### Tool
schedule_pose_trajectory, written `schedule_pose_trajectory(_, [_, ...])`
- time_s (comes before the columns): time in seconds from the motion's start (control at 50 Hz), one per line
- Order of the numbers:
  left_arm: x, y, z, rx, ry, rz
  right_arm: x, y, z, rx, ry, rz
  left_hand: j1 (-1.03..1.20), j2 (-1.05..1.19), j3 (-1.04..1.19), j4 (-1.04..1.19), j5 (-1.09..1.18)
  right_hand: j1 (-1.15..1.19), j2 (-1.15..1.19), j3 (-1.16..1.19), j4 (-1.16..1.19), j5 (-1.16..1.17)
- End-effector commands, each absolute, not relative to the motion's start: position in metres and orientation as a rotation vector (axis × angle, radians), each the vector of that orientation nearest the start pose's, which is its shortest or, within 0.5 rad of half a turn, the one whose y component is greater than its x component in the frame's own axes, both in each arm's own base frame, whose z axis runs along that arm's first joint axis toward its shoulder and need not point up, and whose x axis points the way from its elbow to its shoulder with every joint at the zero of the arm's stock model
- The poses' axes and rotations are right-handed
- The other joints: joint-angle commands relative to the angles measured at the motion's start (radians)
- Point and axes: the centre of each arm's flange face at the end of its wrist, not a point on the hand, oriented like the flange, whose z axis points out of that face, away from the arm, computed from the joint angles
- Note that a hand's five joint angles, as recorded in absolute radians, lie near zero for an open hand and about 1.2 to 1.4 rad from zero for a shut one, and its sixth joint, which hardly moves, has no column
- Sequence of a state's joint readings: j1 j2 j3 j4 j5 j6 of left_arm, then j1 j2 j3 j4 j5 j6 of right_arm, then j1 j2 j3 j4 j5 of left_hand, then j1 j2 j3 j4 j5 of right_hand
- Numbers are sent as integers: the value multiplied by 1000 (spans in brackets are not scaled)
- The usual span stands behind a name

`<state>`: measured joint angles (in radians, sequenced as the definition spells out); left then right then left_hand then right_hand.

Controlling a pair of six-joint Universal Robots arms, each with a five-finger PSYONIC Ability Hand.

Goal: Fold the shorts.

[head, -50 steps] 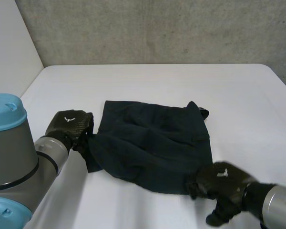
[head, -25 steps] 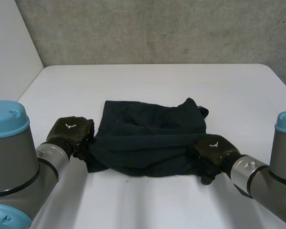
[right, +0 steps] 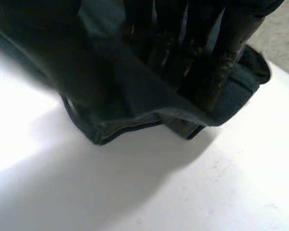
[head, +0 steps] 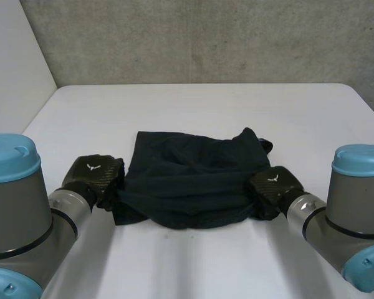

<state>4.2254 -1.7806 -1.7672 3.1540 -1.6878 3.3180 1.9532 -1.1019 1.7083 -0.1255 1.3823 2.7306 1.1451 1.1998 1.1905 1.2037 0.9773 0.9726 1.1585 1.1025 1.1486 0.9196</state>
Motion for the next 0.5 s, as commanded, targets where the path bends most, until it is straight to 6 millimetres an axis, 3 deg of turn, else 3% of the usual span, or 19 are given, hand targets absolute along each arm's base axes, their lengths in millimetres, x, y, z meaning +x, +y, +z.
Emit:
schedule_pose_trajectory(0.02, [-246, -207, 193, 770, 2558, -1792, 259, -255, 138, -1109, 2286, -1608, 251, 196, 206, 193, 244, 424, 238, 294, 248, 302])
schedule_pose_trajectory(0.12, [-244, -207, 195, 760, 2554, -1794, 257, -254, 146, -1101, 2279, -1621, 251, 196, 206, 193, 244, 424, 238, 294, 248, 302])
schedule_pose_trajectory(0.2, [-244, -207, 209, 747, 2528, -1846, 256, -251, 176, -1106, 2246, -1678, 251, 196, 206, 193, 244, 424, 238, 294, 248, 302])
schedule_pose_trajectory(0.22, [-244, -206, 216, 742, 2515, -1874, 255, -249, 199, -1119, 2218, -1726, 251, 196, 206, 193, 244, 424, 238, 294, 248, 302])
schedule_pose_trajectory(0.28, [-241, -200, 248, 714, 2441, -2007, 253, -242, 238, -1147, 2165, -1807, 251, 196, 206, 193, 244, 424, 238, 294, 248, 302])
schedule_pose_trajectory(0.3, [-240, -199, 259, 706, 2414, -2050, 252, -238, 263, -1160, 2134, -1855, 251, 196, 206, 193, 244, 424, 238, 294, 248, 302])
schedule_pose_trajectory(0.34, [-239, -194, 290, 673, 2327, -2184, 251, -234, 288, -1167, 2095, -1912, 251, 196, 206, 193, 244, 424, 238, 294, 248, 302])
schedule_pose_trajectory(0.36, [-238, -192, 301, 660, 2297, -2225, 249, -232, 310, -1163, 2060, -1966, 251, 196, 206, 193, 244, 424, 238, 294, 248, 302])
schedule_pose_trajectory(0.44, [-229, -180, 350, 592, 2152, -2405, 246, -227, 356, -1151, 1998, -2064, 251, 196, 206, 193, 244, 424, 238, 294, 248, 302])
schedule_pose_trajectory(0.5, [-225, -173, 372, 574, 2100, -2460, 244, -223, 372, -1167, 1987, -2079, 251, 196, 206, 193, 244, 424, 238, 294, 248, 302])
